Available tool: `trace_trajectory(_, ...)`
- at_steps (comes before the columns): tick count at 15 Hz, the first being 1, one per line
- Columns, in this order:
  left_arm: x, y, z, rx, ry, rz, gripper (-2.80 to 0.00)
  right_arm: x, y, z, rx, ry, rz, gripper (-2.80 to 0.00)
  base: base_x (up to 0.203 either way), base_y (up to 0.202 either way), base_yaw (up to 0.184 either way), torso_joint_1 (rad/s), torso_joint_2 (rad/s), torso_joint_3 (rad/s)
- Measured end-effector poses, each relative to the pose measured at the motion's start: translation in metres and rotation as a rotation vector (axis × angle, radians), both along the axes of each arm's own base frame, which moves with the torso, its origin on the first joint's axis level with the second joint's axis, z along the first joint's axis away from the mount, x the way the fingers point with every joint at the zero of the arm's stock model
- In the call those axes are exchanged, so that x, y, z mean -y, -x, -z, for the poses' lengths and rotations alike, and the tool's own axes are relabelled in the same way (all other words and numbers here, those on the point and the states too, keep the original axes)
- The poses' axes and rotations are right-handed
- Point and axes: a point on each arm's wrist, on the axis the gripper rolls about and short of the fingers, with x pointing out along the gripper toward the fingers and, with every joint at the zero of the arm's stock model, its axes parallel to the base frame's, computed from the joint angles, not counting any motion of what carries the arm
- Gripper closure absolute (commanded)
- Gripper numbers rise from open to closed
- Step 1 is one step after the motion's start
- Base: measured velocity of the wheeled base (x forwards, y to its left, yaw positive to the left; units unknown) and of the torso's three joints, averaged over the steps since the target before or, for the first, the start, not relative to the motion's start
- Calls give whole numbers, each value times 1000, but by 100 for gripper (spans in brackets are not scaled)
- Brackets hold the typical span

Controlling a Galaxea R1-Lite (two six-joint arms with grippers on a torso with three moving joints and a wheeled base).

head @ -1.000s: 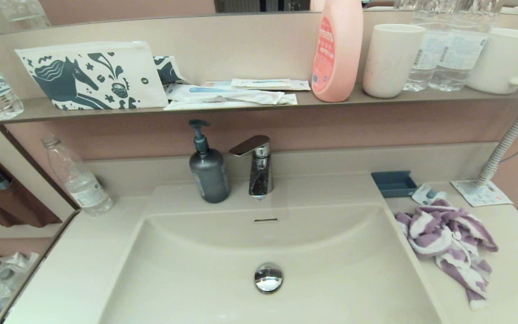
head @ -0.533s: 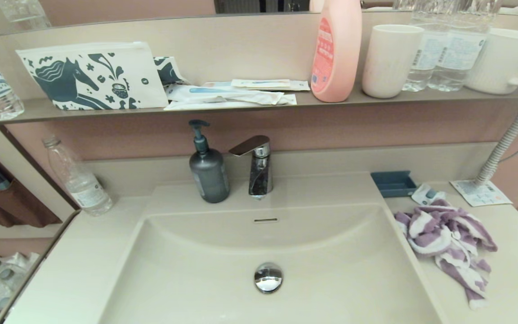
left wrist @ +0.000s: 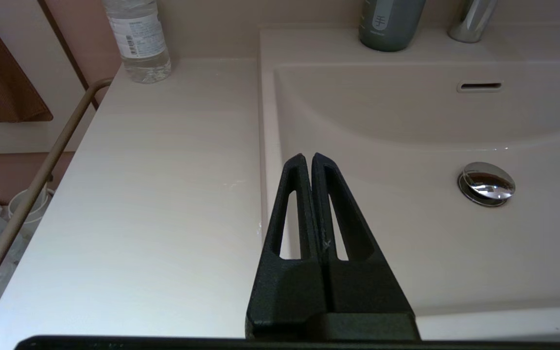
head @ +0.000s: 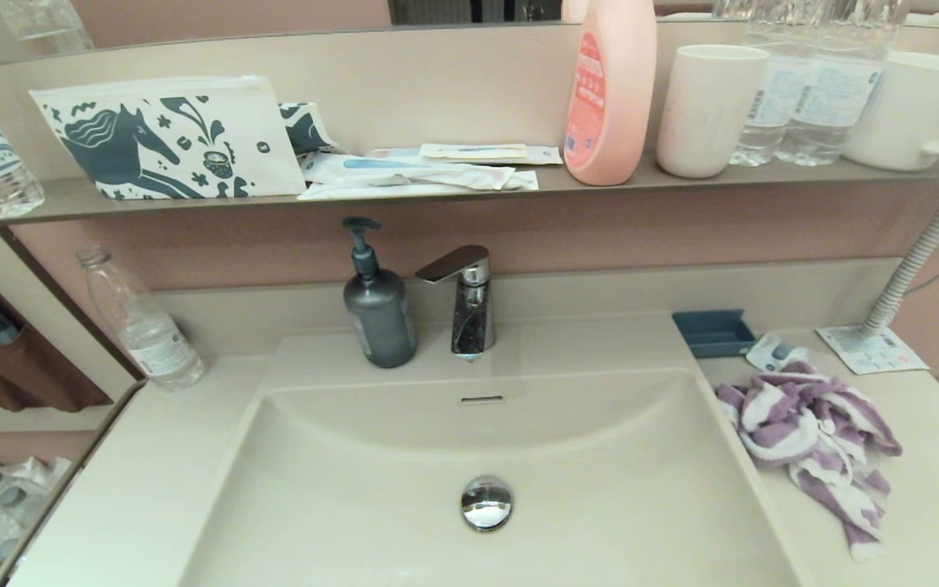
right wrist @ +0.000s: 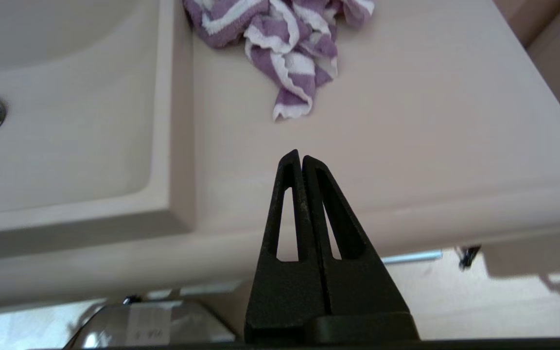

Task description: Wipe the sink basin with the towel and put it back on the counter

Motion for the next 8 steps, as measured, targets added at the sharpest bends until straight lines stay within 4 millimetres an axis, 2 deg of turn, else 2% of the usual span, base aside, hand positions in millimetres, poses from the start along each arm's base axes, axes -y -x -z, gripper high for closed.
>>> trace_trajectory(2,0,0,0,0,0,0,0,0,-10,13,96,27,-3,0,0,0,0,0,0,0)
trace_trajectory(4,0,0,0,0,0,0,0,0,-14,14,200,80,-11,0,0,0,0,0,0,0)
trace_trajectory(8,0,0,0,0,0,0,0,-1,-18,20,238,97,-60,0,0,0,0,0,0,0)
